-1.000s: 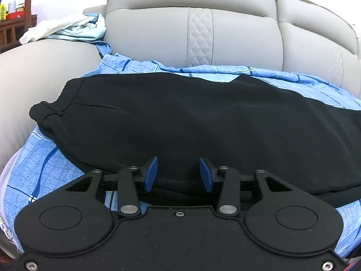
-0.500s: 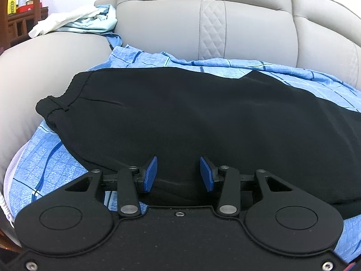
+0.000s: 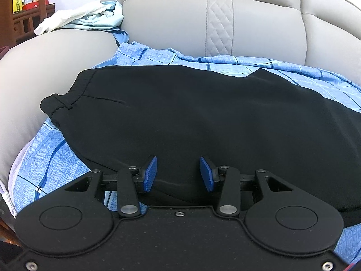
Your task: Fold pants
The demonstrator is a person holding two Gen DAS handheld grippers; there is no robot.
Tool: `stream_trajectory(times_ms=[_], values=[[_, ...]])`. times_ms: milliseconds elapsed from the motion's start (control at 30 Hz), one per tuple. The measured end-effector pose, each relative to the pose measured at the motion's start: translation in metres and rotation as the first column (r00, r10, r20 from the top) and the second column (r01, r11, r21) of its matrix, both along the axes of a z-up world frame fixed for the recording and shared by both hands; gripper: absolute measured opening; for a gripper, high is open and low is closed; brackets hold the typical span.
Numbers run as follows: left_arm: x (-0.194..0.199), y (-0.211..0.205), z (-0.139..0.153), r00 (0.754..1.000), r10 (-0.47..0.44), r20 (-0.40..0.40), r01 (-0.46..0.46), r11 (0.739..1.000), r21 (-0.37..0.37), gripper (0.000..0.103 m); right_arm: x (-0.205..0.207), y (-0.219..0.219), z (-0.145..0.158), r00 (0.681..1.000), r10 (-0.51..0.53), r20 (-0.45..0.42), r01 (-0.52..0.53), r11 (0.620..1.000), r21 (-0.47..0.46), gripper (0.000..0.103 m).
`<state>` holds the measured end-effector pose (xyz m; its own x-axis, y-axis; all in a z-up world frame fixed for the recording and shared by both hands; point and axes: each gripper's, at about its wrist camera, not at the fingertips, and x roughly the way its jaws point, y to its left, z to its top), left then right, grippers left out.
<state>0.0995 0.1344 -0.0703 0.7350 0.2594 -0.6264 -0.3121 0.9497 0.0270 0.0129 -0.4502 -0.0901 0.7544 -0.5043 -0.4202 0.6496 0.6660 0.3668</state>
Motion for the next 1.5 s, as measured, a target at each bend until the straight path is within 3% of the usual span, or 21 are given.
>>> stream_trajectory(times_ms=[100,233,367,467,633,733,1000,1067,1100,1133,1200,1267,1400,1500], values=[[0.001,0.0,0.001,1.0,0.001,-0.005,-0.001,1.0,0.0,0.041,0.008,-0.003,0.001,1.0,-0.005,-0.017,0.005,1.0,-0.021,0.075],[0.002,0.001,0.0,1.0,0.001,-0.005,-0.001,1.0,-0.002,0.041,0.004,-0.035,0.004,0.996,-0.031,0.089,0.021,0.994,0.106,0.085],[0.002,0.002,0.0,1.0,0.005,-0.005,-0.005,1.0,-0.003,0.041,0.007,-0.059,0.005,0.99,-0.025,0.141,0.0,0.985,0.173,0.086],[0.003,0.002,0.0,1.0,0.004,-0.005,-0.004,1.0,-0.003,0.042,0.006,-0.062,0.008,0.991,0.002,0.136,-0.03,0.978,0.205,0.083],[0.004,0.003,0.0,1.0,0.01,-0.003,-0.01,1.0,-0.002,0.042,0.007,-0.042,0.01,0.991,0.102,0.087,-0.116,0.979,0.168,0.082],[0.003,0.003,0.0,1.0,0.008,-0.003,-0.008,1.0,0.0,0.042,0.004,-0.042,0.007,0.976,0.152,0.155,-0.185,0.957,0.224,0.082],[0.001,0.003,-0.002,1.0,0.004,0.009,-0.004,1.0,-0.003,0.042,0.033,-0.076,0.001,0.937,0.144,0.319,-0.253,0.909,0.332,0.082],[-0.001,0.003,-0.002,1.0,-0.001,0.015,0.001,1.0,-0.004,0.042,0.039,-0.076,0.003,0.939,0.152,0.307,-0.254,0.911,0.326,0.074],[-0.001,0.004,-0.002,1.0,-0.005,0.018,0.005,1.0,-0.005,0.042,0.042,-0.076,0.004,0.944,0.15,0.295,-0.248,0.911,0.329,0.061],[-0.002,0.004,-0.003,1.0,-0.01,0.022,0.01,1.0,-0.006,0.042,0.045,-0.078,0.005,0.952,0.139,0.273,-0.233,0.908,0.348,0.036],[-0.005,0.005,-0.004,0.999,-0.024,0.033,0.024,1.0,-0.005,0.042,0.053,-0.086,0.004,0.97,0.111,0.217,-0.193,0.892,0.408,0.011],[-0.007,0.007,-0.005,0.998,-0.037,0.048,0.037,0.999,-0.003,0.042,0.06,-0.085,0.013,0.976,0.113,0.184,-0.18,0.898,0.401,0.01],[-0.014,0.013,-0.01,0.993,-0.065,0.097,0.068,0.997,-0.021,0.043,0.094,-0.037,0.065,0.977,0.21,0.031,-0.212,0.963,0.168,0.008],[-0.017,0.017,-0.014,0.987,-0.087,0.132,0.091,0.996,-0.023,0.043,0.133,0.039,0.105,0.935,0.351,-0.043,-0.352,0.936,-0.004,0.008]])
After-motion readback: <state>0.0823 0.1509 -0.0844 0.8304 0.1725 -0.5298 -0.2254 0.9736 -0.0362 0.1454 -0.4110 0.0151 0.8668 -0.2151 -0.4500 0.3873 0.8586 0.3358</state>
